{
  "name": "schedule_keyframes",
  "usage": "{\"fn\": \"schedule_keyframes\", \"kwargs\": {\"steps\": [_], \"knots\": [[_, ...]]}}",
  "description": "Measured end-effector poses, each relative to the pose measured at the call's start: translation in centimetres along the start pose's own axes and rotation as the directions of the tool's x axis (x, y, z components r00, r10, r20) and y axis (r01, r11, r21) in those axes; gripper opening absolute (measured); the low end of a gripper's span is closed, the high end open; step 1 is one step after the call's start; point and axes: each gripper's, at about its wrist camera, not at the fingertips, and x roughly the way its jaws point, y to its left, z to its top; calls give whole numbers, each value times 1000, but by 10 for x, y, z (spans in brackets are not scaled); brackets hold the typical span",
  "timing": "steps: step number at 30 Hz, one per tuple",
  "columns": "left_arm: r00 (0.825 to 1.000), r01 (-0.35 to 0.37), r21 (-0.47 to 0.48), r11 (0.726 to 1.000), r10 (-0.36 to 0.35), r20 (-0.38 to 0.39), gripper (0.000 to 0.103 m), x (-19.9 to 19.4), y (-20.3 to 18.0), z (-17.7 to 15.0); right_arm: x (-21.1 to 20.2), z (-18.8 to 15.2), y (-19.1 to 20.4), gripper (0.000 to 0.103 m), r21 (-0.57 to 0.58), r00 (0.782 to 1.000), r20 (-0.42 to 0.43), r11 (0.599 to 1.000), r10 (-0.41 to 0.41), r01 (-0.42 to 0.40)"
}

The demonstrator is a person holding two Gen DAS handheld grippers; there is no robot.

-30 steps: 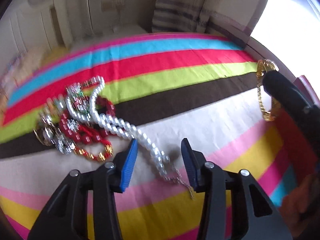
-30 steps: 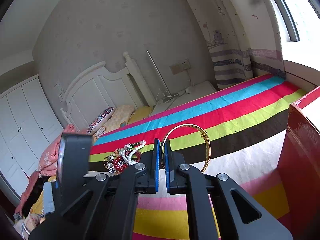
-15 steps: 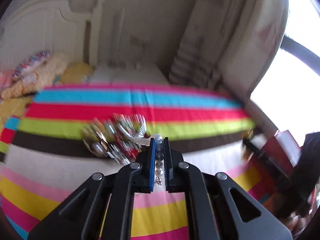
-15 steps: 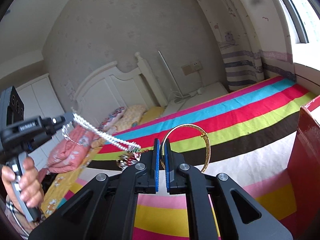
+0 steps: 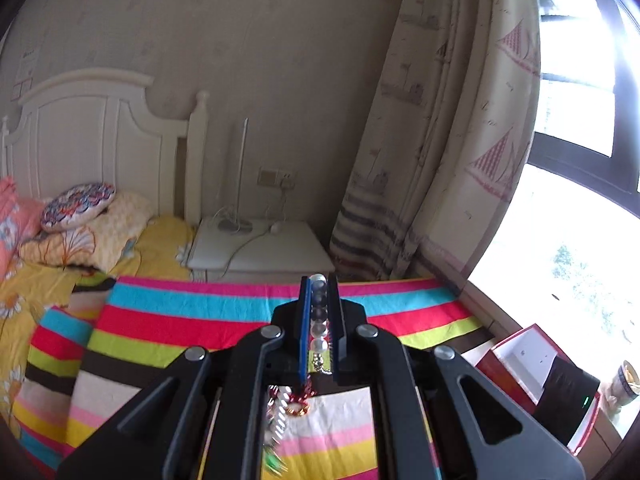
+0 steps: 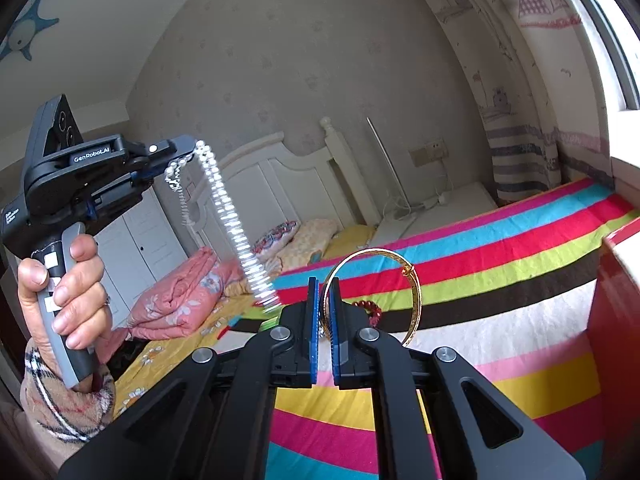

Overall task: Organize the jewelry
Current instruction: 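Carry bangle and necklace into the red-rimmed white box and open both tools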

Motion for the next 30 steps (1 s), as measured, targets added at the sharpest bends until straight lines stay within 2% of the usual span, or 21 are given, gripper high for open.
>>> {"fn": "schedule_keyframes", "kwargs": {"steps": [3, 9, 12, 14, 16, 19, 21, 23, 27, 30], "knots": [[999, 36, 29, 999, -37, 19, 7, -15, -15, 11, -19, 7, 4, 6, 0, 999, 45, 1000, -16, 16], [993, 106, 114, 988, -111, 41, 7, -27, -64, 16, -61, 18, 3, 6, 47, 989, 110, 994, -100, 96], [988, 146, 152, 978, -152, 33, 7, -23, -90, 16, -87, 21, -3, 6, 96, 975, 149, 984, -164, 150], [983, 177, 171, 969, -184, 23, 7, -20, -108, 16, -104, 21, -10, 6, 141, 956, 184, 969, -229, 205], [976, 210, 193, 959, -216, 14, 7, -16, -126, 16, -121, 18, -19, 6, 206, 921, 215, 937, -325, 282], [968, 244, 224, 944, -252, 8, 7, -14, -152, 16, -139, 16, -36, 6, 278, 887, 182, 887, -425, 368], [957, 283, 239, 929, -291, 0, 7, -12, -173, 16, -148, 17, -41, 6, 271, 875, 145, 869, -461, 413], [944, 319, 250, 914, -329, -3, 7, -11, -191, 17, -162, 17, -43, 6, 252, 845, 145, 845, -514, 471], [923, 373, 293, 880, -384, -21, 7, -10, -233, 13, -186, 15, -56, 6, 264, 807, 120, 802, -579, 536], [909, 402, 318, 859, -415, -28, 7, -9, -259, 7, -196, 12, -69, 7, 272, 793, 74, 777, -605, 568]]}}
